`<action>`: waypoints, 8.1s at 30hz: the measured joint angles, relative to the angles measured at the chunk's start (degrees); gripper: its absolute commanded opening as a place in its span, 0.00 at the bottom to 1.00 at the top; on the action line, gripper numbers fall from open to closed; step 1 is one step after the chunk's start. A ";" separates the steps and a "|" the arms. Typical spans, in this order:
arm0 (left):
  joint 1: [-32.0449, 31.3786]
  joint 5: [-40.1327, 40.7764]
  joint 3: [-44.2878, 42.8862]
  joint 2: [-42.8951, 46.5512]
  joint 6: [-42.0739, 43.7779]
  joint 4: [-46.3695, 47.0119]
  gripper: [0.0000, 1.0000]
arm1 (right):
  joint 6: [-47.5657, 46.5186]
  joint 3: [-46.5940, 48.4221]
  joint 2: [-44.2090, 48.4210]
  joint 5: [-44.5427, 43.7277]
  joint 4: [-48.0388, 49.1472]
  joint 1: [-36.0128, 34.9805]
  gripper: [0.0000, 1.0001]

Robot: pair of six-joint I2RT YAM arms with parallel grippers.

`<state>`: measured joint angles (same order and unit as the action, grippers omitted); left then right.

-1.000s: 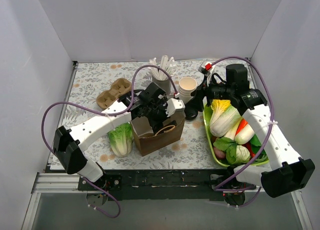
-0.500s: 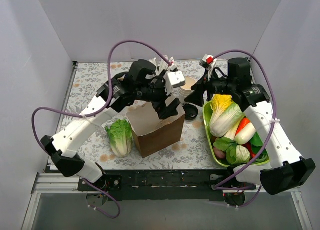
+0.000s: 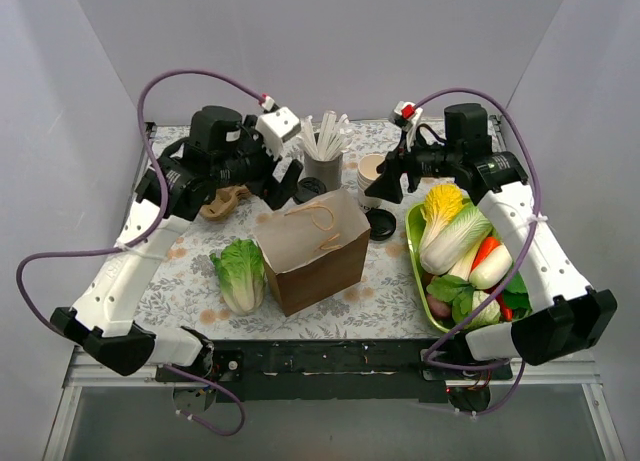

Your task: Pack the takeout coffee

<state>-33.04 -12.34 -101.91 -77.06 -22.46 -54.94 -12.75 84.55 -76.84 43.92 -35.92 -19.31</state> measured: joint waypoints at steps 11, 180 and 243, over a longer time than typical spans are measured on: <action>-0.02 -8.20 15.13 0.66 -0.07 -7.02 0.83 | -0.48 2.47 -9.01 3.65 3.15 0.00 0.81; 10.01 -7.43 10.25 -1.90 1.40 -2.45 0.78 | -20.85 15.39 -20.48 15.67 -4.07 -0.24 0.82; 11.74 -3.61 8.24 0.48 -0.96 -10.25 0.80 | -24.70 28.46 -19.02 0.98 -15.96 -28.50 0.73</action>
<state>-21.30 -15.94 -93.67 -76.58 -23.42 -65.19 -37.45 113.01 -95.85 44.91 -51.88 -47.81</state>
